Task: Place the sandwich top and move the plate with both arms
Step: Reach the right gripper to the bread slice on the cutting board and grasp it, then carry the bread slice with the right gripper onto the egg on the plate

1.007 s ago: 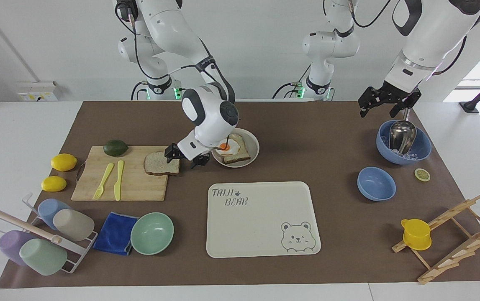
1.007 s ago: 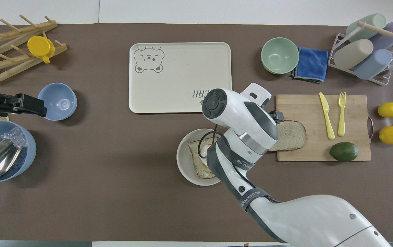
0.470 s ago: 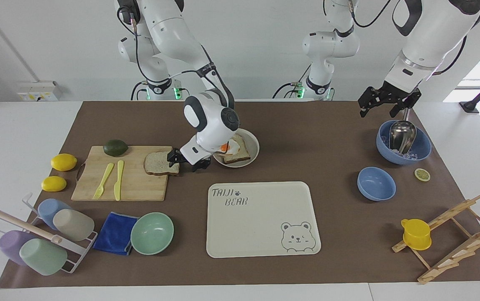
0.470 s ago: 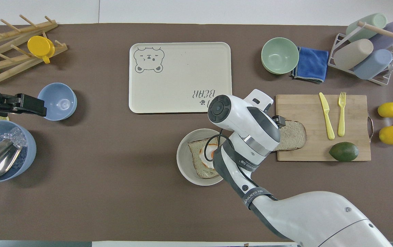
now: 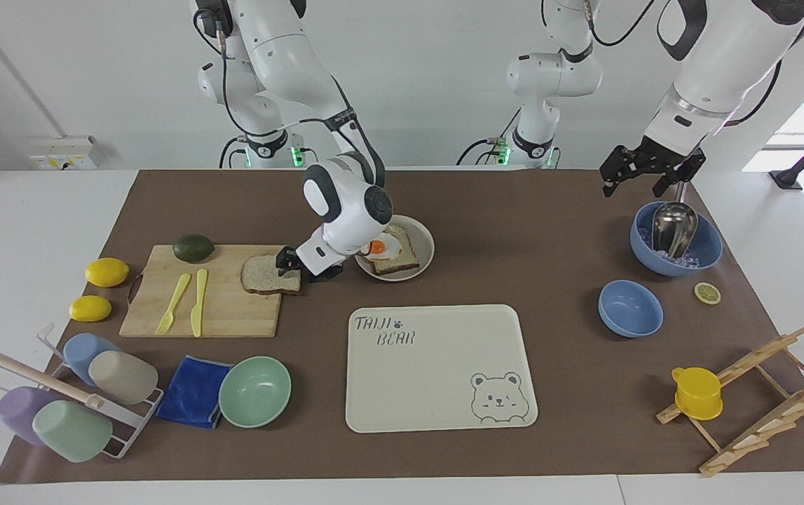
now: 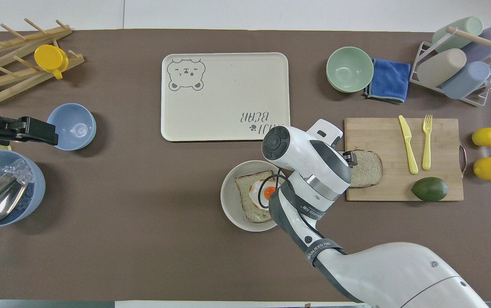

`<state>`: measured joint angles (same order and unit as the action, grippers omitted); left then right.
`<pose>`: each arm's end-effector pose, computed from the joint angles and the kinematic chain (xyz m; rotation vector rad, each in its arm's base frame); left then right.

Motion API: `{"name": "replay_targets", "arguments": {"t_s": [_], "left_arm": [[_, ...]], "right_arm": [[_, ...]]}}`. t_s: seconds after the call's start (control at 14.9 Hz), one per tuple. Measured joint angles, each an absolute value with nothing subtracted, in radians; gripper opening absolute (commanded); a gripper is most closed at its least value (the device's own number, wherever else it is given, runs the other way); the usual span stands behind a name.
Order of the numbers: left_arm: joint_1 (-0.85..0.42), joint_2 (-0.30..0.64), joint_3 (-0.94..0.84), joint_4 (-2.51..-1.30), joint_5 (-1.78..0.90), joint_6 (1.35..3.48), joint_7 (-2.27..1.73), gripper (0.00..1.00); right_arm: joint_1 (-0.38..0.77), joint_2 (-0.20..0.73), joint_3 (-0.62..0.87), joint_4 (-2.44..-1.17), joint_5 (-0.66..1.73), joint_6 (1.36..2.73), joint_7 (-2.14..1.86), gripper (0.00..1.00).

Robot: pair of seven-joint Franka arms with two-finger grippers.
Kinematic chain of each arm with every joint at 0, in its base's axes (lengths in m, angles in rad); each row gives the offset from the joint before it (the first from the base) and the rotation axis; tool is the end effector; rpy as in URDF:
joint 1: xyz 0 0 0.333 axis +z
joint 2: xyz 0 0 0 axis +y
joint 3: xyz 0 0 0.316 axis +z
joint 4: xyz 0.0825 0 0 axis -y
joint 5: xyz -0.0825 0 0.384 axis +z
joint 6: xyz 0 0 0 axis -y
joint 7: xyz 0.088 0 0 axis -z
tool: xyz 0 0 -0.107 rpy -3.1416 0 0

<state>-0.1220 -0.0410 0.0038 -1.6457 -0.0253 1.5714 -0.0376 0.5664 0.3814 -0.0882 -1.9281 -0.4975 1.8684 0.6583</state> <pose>0.5364 -0.0664 0.6117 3.1158 -0.1250 -0.0549 0.5258 0.2332 0.2726 2.5085 0.0954 -0.1464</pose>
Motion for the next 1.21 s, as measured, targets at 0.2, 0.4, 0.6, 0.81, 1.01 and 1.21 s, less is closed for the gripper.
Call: {"name": "replay_targets", "arguments": {"t_s": [0.2,0.4,0.6,0.81,1.01,1.21], "left_arm": [[-0.122,-0.041,0.004,-1.646,-0.025,1.571,-0.038,1.0],[-0.122,-0.041,0.004,-1.646,-0.025,1.571,-0.038,1.0],[-0.122,-0.041,0.004,-1.646,-0.025,1.571,-0.038,1.0],[-0.122,-0.041,0.004,-1.646,-0.025,1.571,-0.038,1.0],[-0.122,-0.041,0.004,-1.646,-0.025,1.571,-0.038,1.0],[-0.122,-0.041,0.004,-1.646,-0.025,1.571,-0.038,1.0]], "right_arm": [[0.567,0.369,-0.088,-1.95,-0.507,1.868,0.658,0.69],[0.569,0.357,-0.088,-1.973,-0.515,1.866,0.658,0.42],[0.571,0.352,-0.087,-1.981,-0.516,1.86,0.658,0.07],[0.578,0.34,-0.084,-1.97,-0.518,1.826,0.658,0.0],[0.598,0.337,-0.075,-1.897,-0.524,1.701,0.653,0.0],[0.684,0.327,-0.059,-1.786,-0.524,1.525,0.641,0.0]]}}
